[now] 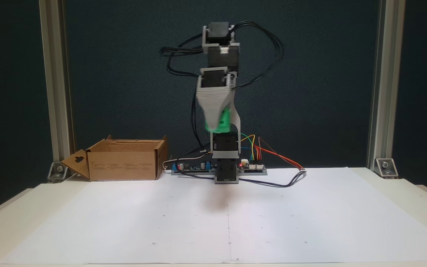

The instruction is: Grasp a green dice and put it in the bin.

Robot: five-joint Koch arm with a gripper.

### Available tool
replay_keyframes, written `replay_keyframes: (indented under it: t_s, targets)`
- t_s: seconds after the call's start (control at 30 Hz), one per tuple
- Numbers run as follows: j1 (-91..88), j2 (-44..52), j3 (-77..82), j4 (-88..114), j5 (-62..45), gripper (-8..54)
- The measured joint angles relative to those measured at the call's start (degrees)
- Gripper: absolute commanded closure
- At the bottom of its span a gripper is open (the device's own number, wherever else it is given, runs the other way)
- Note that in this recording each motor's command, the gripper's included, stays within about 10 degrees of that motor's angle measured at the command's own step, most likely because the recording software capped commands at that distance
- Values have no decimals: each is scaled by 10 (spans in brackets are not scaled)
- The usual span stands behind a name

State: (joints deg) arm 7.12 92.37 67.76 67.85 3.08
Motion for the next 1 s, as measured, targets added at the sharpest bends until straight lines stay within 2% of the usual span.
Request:
replay_keyframes:
  t_s: [0.27, 0.63, 1.0]
  targets:
    - [156, -4, -1, 1, -43, 337]
    - [586, -120, 0, -71, -173, 336]
    - [889, -138, 0, -128, -273, 336]
